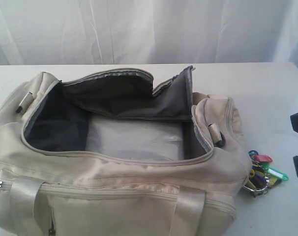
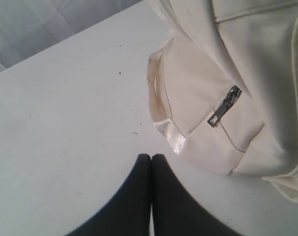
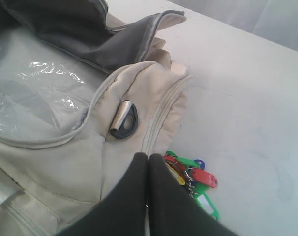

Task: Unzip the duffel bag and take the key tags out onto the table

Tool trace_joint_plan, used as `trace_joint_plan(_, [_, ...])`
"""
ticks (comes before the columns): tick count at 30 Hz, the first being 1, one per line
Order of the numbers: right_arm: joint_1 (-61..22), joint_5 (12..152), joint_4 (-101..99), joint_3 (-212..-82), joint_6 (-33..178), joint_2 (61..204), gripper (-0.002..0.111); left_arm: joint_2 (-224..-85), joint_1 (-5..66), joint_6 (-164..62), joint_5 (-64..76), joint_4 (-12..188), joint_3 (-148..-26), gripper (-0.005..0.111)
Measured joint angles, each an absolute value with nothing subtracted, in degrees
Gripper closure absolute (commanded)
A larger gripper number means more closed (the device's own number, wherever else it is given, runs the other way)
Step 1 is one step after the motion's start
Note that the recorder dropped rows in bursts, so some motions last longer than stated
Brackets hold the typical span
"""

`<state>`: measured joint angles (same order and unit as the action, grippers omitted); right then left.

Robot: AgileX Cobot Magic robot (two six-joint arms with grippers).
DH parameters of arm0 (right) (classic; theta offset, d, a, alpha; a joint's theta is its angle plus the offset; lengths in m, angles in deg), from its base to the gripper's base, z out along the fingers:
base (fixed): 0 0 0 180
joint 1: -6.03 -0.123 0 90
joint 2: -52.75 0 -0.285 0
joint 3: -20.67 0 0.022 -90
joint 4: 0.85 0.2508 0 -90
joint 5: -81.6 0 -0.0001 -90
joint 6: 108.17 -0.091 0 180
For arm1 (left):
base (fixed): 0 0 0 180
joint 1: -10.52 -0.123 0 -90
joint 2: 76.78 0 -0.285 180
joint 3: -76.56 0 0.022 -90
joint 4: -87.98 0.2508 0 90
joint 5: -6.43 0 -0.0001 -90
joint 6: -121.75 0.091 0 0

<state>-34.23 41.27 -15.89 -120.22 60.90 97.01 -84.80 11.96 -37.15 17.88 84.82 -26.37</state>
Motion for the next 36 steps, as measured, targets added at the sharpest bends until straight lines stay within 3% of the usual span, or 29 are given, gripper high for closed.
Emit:
trace_joint_plan(33, [-34.2, 41.3, -15.9, -120.2, 60.9, 97.0, 0.108, -84.8, 12.0, -37.3, 18.9, 85.0, -26.4, 0.107])
trace_joint_plan(36, [-34.2, 41.3, -15.9, -120.2, 60.9, 97.0, 0.108, -84.8, 12.0, -46.8, 18.9, 85.0, -26.4, 0.107])
